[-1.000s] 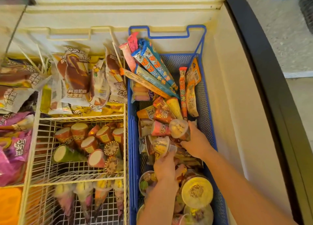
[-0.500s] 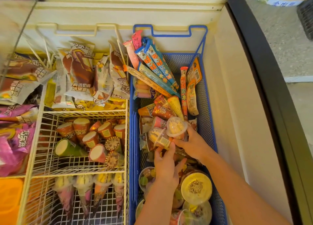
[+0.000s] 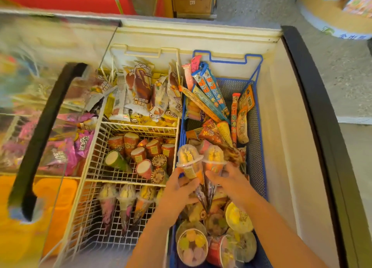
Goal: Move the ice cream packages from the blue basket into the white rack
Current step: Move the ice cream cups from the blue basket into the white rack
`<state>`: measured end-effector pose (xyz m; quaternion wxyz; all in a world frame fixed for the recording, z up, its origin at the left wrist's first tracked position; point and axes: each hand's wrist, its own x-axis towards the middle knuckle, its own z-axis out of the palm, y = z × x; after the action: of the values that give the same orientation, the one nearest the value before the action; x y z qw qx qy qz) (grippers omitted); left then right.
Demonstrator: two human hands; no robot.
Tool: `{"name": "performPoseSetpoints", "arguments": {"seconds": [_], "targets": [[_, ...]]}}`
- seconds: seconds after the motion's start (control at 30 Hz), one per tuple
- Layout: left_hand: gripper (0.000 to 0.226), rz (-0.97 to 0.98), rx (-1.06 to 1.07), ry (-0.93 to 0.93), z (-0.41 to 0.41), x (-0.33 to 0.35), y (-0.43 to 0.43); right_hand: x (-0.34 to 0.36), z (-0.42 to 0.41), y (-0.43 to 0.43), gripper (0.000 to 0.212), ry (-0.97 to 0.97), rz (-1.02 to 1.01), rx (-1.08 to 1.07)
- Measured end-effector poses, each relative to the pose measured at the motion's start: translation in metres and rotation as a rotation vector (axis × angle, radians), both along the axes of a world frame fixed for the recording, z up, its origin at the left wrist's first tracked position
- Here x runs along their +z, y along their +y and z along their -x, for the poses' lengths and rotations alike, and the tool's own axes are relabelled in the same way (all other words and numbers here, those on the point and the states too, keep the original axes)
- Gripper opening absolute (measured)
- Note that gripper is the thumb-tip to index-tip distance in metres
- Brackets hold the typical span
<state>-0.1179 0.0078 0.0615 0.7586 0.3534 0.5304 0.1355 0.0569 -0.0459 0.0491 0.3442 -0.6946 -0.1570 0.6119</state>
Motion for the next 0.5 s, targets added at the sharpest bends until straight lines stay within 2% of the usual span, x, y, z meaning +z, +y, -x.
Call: {"name": "performPoseSetpoints", "arguments": {"seconds": [0.1,0.23,0.4,0.5], "targets": [[0.044,-0.052,-0.071,0.044,0.038,0.014,0.000,0.009,0.036,-0.004,0.034,0.034,0.036,-0.026],[0.044,-0.048,-0.062,0.121,0.090,0.028,-0.007,0.014,0.088,-0.007,0.035,0.058,0.043,-0.001],[0.039,-0.047,-0.060,0.268,0.141,0.042,-0.015,0.012,0.157,-0.012,0.040,-0.065,0.057,0.026],[0.043,-0.089,-0.090,0.374,0.165,0.038,-0.019,0.005,0.191,-0.019,0.039,-0.082,0.085,0.041]]}}
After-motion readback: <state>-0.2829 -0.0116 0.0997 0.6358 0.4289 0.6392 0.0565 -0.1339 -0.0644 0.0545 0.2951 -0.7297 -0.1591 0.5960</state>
